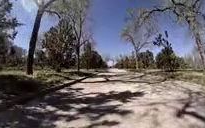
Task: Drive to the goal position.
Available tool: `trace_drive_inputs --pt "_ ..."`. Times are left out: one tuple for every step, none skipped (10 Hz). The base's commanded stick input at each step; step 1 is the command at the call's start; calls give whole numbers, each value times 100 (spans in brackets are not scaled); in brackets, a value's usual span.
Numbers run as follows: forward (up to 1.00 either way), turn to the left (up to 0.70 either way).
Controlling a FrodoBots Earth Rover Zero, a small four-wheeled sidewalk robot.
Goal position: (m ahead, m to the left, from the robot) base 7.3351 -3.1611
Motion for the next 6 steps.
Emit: trace_drive_inputs --pt "85 0" --pt "85 0" --pt "85 0" --pt "85 0" --pt "85 0" --pt "85 0"
